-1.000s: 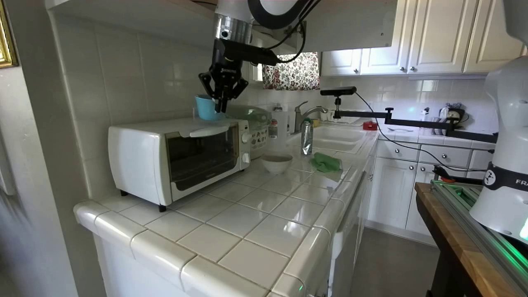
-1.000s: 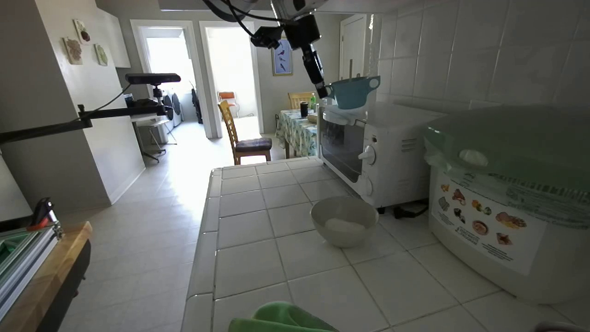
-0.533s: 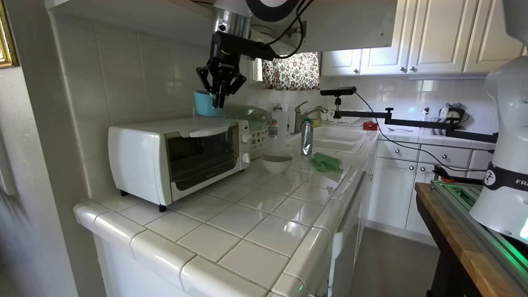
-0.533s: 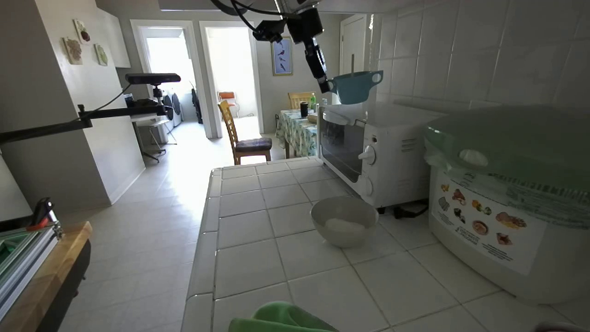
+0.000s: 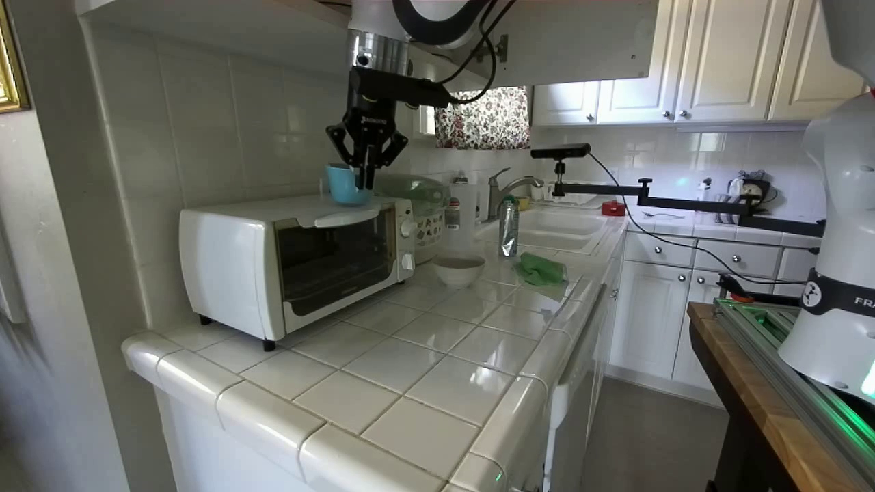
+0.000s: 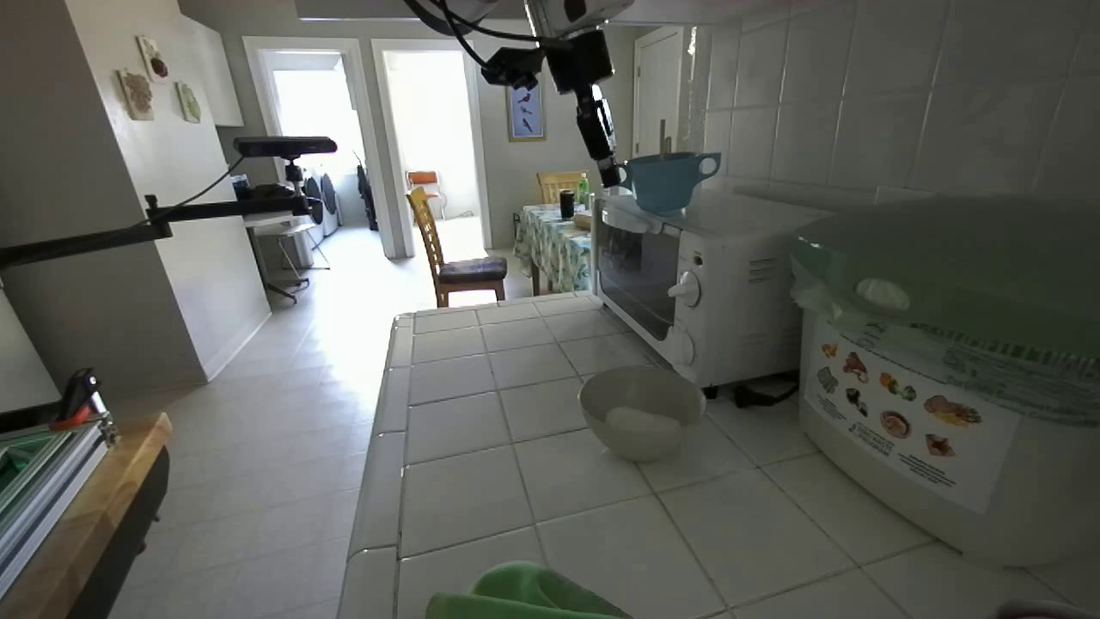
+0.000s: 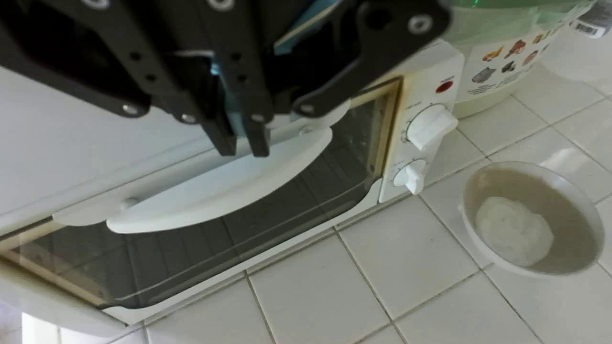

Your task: Pick up the cup and put it on top of the microwave

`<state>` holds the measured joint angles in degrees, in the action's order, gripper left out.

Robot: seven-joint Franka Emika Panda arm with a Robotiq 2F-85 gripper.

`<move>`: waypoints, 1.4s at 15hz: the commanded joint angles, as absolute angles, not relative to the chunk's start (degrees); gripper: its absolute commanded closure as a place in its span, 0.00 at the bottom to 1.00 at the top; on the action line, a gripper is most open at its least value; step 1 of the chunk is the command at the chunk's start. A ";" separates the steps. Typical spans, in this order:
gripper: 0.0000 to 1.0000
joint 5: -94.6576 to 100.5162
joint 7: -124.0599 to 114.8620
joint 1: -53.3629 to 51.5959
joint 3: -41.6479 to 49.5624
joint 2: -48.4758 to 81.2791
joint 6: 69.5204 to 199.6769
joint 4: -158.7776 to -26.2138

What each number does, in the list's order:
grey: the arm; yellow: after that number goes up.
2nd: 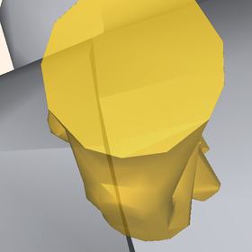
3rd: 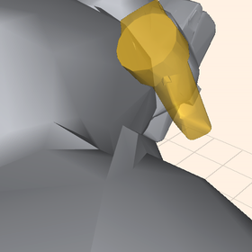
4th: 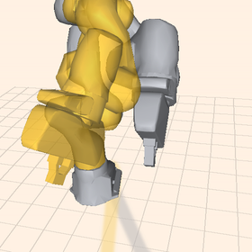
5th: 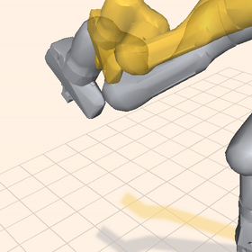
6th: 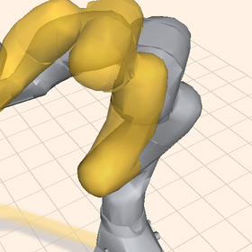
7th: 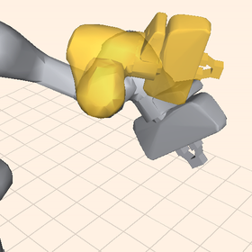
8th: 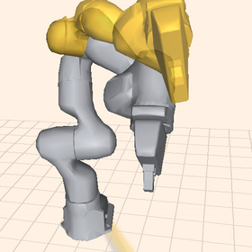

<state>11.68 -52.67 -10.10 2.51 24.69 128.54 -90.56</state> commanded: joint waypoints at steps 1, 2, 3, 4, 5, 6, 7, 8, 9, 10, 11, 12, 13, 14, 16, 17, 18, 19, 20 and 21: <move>0.97 9.66 -52.32 -9.84 2.41 26.93 125.67 -86.66; 0.97 9.67 -52.37 -9.88 2.43 27.22 125.22 -86.16; 0.97 9.65 -52.36 -9.90 2.44 27.54 124.89 -85.71; 0.97 9.71 -52.39 -9.95 2.47 27.72 124.74 -85.38; 0.97 9.71 -52.37 -9.96 2.48 27.98 124.58 -84.96; 0.97 9.74 -52.37 -9.97 2.50 28.15 124.28 -84.59; 0.97 9.75 -52.35 -9.97 2.51 28.35 124.00 -84.19; 0.97 9.74 -52.37 -9.99 2.50 28.54 123.75 -83.78; 0.97 9.76 -52.37 -10.02 2.49 28.59 123.56 -83.71; 0.97 9.84 -52.41 -10.05 2.52 28.63 123.28 -83.55; 0.97 9.86 -52.39 -10.05 2.53 28.66 123.09 -83.43; 0.97 9.86 -52.38 -10.05 2.54 28.70 122.97 -83.32; 0.97 9.90 -52.48 -10.08 2.57 28.73 122.85 -83.26; 0.62 9.89 -52.47 -10.08 2.58 28.73 122.73 -83.24; 0.55 10.02 -52.46 -10.12 2.61 28.76 122.59 -83.19; 0.47 9.99 -52.48 -10.11 2.60 28.76 122.50 -83.17; 0.40 9.98 -52.48 -10.10 2.60 28.74 122.41 -83.16; 0.34 10.03 -52.51 -10.12 2.62 28.74 122.27 -83.12; 0.25 10.06 -52.51 -10.13 2.62 28.73 122.14 -83.11; 0.19 10.18 -52.58 -10.18 2.66 28.67 122.00 -83.18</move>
<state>11.53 -52.67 -10.22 2.49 27.28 124.01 -86.23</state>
